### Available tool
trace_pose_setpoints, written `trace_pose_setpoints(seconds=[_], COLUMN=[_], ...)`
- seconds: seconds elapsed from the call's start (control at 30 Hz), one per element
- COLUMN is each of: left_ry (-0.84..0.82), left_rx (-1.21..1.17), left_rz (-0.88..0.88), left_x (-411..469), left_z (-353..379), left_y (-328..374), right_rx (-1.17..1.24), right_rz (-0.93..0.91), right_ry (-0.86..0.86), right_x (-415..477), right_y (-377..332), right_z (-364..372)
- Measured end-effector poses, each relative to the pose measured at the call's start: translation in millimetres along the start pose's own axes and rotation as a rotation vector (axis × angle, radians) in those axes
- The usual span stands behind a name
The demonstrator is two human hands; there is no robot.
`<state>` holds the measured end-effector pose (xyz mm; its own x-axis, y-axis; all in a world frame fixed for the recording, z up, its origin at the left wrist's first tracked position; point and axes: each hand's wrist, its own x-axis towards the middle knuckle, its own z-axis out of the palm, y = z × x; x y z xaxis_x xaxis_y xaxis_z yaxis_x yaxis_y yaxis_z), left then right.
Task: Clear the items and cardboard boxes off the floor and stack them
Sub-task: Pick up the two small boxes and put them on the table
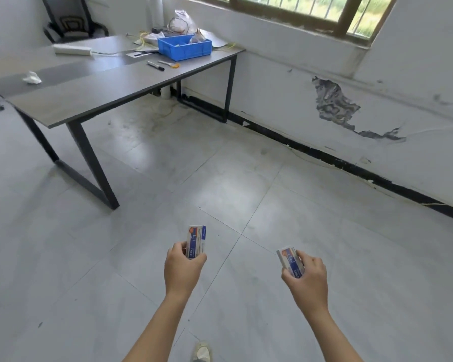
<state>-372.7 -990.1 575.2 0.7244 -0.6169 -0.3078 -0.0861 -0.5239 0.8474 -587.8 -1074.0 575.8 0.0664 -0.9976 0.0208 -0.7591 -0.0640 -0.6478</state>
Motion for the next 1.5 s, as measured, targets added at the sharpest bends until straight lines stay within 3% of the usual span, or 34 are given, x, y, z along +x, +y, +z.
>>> trace_pose_setpoints(seconds=[0.17, 0.3, 0.63, 0.83, 1.23, 1.5], left_ry=[-0.057, 0.005, 0.202, 0.272, 0.526, 0.593], left_rx=[0.078, 0.092, 0.051, 0.033, -0.074, -0.164], left_rz=[-0.047, -0.113, -0.095, -0.189, -0.347, -0.344], left_x=[34, 72, 206, 249, 389, 552], left_z=[27, 41, 115, 147, 111, 62], left_y=[12, 26, 137, 176, 188, 235], right_rx=[0.002, -0.001, 0.096, 0.093, 0.079, 0.044], right_rz=[0.117, 0.165, -0.027, -0.104, -0.337, -0.359], right_ry=[-0.072, -0.134, -0.164, -0.287, -0.488, -0.457], right_x=[29, 79, 321, 406, 529, 635], right_y=[20, 24, -22, -50, -163, -264], right_z=[25, 45, 70, 88, 192, 259])
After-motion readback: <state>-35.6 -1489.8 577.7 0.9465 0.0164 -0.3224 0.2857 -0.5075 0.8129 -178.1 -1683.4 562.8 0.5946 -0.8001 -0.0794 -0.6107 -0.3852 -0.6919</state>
